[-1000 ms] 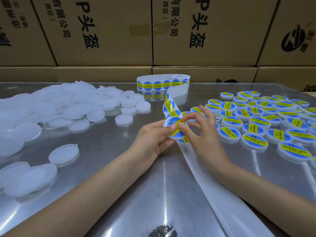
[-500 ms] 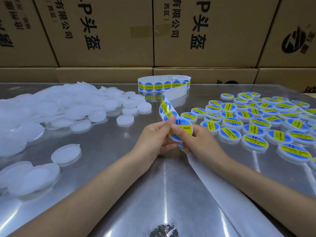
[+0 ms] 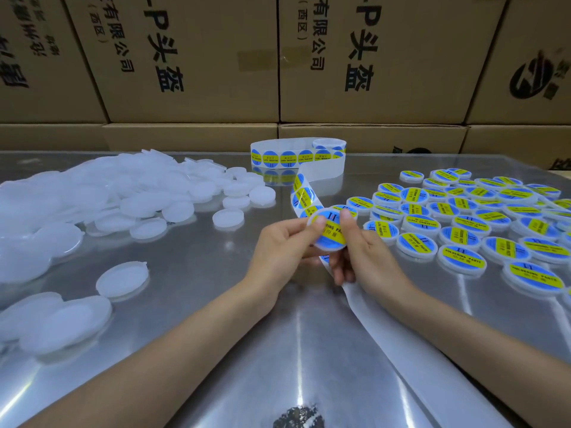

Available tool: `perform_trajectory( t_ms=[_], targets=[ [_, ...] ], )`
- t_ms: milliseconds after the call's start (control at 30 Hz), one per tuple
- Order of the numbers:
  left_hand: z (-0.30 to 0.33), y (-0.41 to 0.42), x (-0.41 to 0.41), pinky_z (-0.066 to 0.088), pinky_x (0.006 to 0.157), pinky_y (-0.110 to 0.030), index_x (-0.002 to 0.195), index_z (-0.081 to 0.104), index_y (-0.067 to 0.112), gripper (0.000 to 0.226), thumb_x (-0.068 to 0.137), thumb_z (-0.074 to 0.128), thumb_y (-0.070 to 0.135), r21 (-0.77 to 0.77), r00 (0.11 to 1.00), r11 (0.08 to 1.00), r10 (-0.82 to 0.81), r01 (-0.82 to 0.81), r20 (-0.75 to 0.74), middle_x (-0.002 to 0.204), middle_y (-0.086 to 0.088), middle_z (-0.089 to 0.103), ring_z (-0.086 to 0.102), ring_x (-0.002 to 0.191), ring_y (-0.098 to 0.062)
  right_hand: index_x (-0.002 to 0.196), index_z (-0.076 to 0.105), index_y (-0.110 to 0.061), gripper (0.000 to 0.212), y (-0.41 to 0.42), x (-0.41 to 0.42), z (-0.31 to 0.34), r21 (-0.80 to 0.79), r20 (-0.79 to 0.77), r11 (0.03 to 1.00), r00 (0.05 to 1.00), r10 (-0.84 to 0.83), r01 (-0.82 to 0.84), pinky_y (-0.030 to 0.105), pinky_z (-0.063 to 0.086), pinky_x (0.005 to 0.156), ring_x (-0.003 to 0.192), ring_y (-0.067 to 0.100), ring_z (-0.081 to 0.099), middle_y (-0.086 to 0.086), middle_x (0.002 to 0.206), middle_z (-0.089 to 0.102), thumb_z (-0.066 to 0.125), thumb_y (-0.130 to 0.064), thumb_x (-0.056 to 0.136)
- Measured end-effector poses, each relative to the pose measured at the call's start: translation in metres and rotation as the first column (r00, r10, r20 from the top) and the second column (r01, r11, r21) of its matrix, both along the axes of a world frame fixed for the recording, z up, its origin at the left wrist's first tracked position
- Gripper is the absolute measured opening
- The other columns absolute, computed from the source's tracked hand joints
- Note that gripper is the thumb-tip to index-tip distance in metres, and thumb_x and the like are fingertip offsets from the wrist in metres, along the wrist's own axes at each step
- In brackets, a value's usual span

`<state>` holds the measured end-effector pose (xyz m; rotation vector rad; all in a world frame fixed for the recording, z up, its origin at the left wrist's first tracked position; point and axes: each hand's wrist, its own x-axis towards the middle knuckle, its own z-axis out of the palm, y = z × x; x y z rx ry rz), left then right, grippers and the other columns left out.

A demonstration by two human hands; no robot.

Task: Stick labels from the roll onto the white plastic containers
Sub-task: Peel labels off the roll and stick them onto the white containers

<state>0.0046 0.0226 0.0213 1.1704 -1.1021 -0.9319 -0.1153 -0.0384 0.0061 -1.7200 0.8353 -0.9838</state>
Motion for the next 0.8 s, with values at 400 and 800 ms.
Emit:
perform_trajectory(
  t_ms=[400, 800],
  targets=[
    [-0.007, -0.006, -0.003, 0.049, 0.050, -0.019, 0.084, 0.069, 0.018, 0.016, 0.091, 0.060, 0.029, -0.051, 0.972, 0.998, -0.034, 0.047, 0.233, 0.062, 0.003, 0.069, 0.063, 0.052, -0.008, 0.048, 0.050, -0.010, 0.064, -0.004, 0.000, 0.000, -0.035, 0.005, 0.997, 0.997, -0.073, 0.073, 0.015, 0.032, 0.038, 0.032, 0.009, 0.042, 0.001, 0.035, 0.045, 0.034, -0.045, 0.099],
    [-0.009, -0.011, 0.004, 0.043, 0.054, -0.022, 0.078, 0.067, 0.013, 0.043, 0.099, 0.041, 0.039, -0.056, 0.946, 0.983, 0.184, -0.176, 0.265, 0.062, 0.007, 0.063, 0.053, 0.053, -0.006, 0.070, 0.060, -0.008, 0.026, -0.001, -0.001, 0.007, 0.018, 0.051, 1.000, 0.999, -0.006, 0.005, 0.007, 0.034, 0.044, 0.042, -0.004, 0.044, -0.013, 0.046, 0.052, 0.063, -0.026, 0.088]
  ],
)
